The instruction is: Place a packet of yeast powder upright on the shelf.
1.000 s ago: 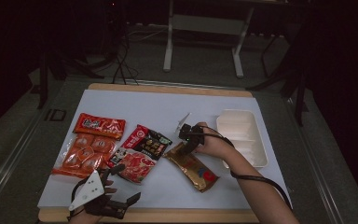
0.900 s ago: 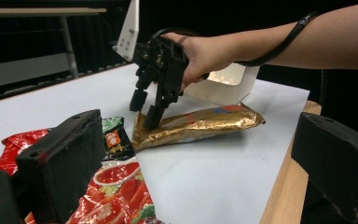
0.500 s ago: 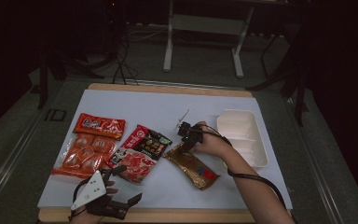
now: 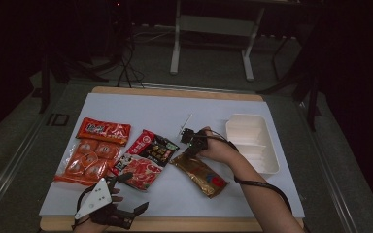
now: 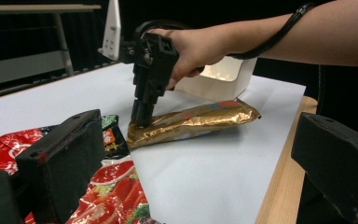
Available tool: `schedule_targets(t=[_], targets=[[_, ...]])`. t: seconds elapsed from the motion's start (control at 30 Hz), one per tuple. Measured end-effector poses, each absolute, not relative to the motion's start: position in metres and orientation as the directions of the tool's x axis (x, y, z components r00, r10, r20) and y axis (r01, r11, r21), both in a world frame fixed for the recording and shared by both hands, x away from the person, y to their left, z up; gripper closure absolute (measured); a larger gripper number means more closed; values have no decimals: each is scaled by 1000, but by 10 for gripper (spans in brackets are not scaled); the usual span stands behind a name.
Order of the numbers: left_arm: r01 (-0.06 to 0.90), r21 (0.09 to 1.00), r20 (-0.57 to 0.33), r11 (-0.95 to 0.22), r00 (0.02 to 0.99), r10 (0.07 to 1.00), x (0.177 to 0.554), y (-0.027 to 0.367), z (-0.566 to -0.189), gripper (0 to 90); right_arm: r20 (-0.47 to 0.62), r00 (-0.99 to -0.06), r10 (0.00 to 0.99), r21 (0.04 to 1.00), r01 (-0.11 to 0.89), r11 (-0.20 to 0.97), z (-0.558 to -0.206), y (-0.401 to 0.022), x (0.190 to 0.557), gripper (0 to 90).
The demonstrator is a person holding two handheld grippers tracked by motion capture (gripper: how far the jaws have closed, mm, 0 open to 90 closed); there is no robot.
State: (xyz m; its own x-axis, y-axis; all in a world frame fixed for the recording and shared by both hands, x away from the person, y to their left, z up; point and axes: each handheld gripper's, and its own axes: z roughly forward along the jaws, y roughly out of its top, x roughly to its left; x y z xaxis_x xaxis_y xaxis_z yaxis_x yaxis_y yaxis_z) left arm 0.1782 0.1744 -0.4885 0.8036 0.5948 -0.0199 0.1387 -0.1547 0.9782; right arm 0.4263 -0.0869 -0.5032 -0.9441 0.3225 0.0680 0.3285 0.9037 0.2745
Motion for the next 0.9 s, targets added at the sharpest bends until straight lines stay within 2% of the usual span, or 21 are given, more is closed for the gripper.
schedule_targets(t=[0.27, 0.9], targets=[[140, 979, -25, -146, 800, 599, 179, 176, -488, 33, -8, -950, 313, 307, 296, 904, -494, -89, 422, 900], [138, 979, -21, -149, 799, 601, 180, 176, -488, 33, -16, -961, 276, 382, 249, 890, -450, -105, 411, 900]])
